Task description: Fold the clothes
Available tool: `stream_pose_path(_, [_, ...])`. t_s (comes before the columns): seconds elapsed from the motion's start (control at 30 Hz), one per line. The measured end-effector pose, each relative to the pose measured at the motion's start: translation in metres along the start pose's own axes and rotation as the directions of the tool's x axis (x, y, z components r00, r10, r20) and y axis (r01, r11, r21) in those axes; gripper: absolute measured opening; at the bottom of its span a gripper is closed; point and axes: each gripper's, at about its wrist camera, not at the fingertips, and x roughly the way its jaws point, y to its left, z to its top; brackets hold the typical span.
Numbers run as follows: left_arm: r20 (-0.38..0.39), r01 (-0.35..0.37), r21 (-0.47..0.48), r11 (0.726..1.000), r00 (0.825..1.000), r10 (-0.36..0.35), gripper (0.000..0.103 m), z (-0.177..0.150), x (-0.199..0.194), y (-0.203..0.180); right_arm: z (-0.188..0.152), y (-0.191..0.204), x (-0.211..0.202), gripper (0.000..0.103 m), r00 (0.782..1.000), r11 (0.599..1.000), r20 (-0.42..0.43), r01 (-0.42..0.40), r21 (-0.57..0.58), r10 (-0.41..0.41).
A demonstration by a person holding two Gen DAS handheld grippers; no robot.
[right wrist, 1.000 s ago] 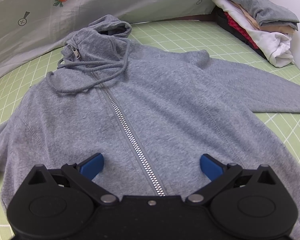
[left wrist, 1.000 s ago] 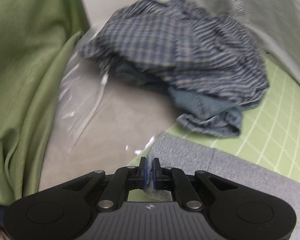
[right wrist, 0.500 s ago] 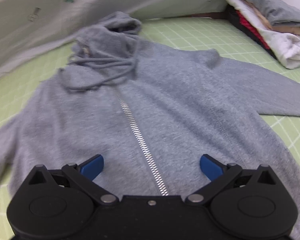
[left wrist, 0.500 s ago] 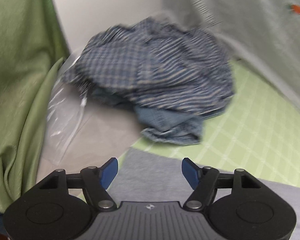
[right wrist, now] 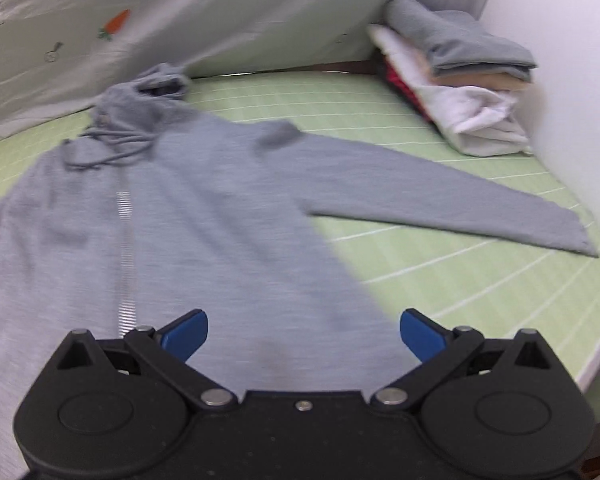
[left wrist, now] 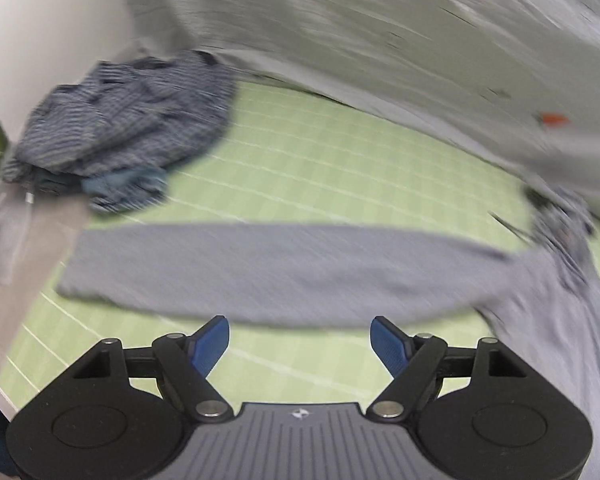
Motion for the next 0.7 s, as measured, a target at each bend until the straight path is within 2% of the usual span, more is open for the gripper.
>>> stream_pose_path(0.1, [-0.038,0.020,0.025,0.999,0.999,-0.019,0.079,-0.024,-0.007,-0.030,0.003,-0.032,0.010,0.097,0.996,0.998,-0.056,-0.064,0.021,0.065])
stream_pose_path(0.17, [-0.059,0.036,0.039,0.999,0.998,-0.034,0.079,-0.037,-0.012,-0.047,0.003,-0.046,0.018,0.075,0.984,0.990,-0.110,-0.138,0.031,0.141])
stream_pose_path(0.2, [-0.066,0.043,0.048,0.998,0.997,-0.040,0.079,-0.042,-0.015,-0.056,0.002,-0.050,0.022,0.070,0.973,0.982,-0.133,-0.184,0.031,0.187])
stream_pose_path(0.23, [-0.071,0.044,0.056,0.997,0.997,-0.041,0.079,-0.047,-0.017,-0.064,0.000,-0.053,0.026,0.050,0.962,0.974,-0.156,-0.224,0.026,0.225])
stream_pose_path(0.33, [-0.076,0.039,0.067,0.997,0.996,-0.034,0.079,-0.059,-0.024,-0.084,-0.002,-0.058,0.020,0.008,0.933,0.947,-0.159,-0.322,0.027,0.322])
stream_pose_path(0.43, [-0.076,0.028,0.069,0.997,0.997,-0.023,0.079,-0.064,-0.029,-0.099,0.002,-0.066,-0.009,0.008,0.913,0.915,-0.083,-0.393,0.089,0.400])
stream_pose_path(0.5, [-0.073,0.013,0.072,0.997,0.997,-0.008,0.079,-0.065,-0.030,-0.105,0.002,-0.069,-0.014,0.014,0.931,0.934,-0.076,-0.355,0.042,0.357])
stream_pose_path(0.57, [-0.073,0.003,0.071,0.997,0.997,0.002,0.079,-0.063,-0.028,-0.111,0.004,-0.062,-0.006,0.040,0.957,0.959,-0.129,-0.272,-0.082,0.260])
stream_pose_path(0.6, [-0.069,-0.001,0.071,0.998,0.998,0.006,0.079,-0.060,-0.026,-0.114,0.006,-0.060,-0.002,0.046,0.966,0.964,-0.144,-0.233,-0.131,0.214])
stream_pose_path(0.63, [-0.061,-0.006,0.070,0.998,0.998,0.010,0.079,-0.057,-0.025,-0.116,0.011,-0.060,0.000,0.055,0.968,0.963,-0.135,-0.229,-0.145,0.210])
stream_pose_path(0.67, [-0.054,-0.011,0.070,0.997,0.998,0.014,0.079,-0.053,-0.023,-0.119,0.018,-0.062,0.001,0.071,0.967,0.960,-0.115,-0.242,-0.141,0.226])
stream_pose_path(0.7, [-0.046,-0.015,0.070,0.997,0.999,0.019,0.081,-0.049,-0.021,-0.122,0.025,-0.063,0.001,0.081,0.965,0.957,-0.095,-0.254,-0.137,0.243])
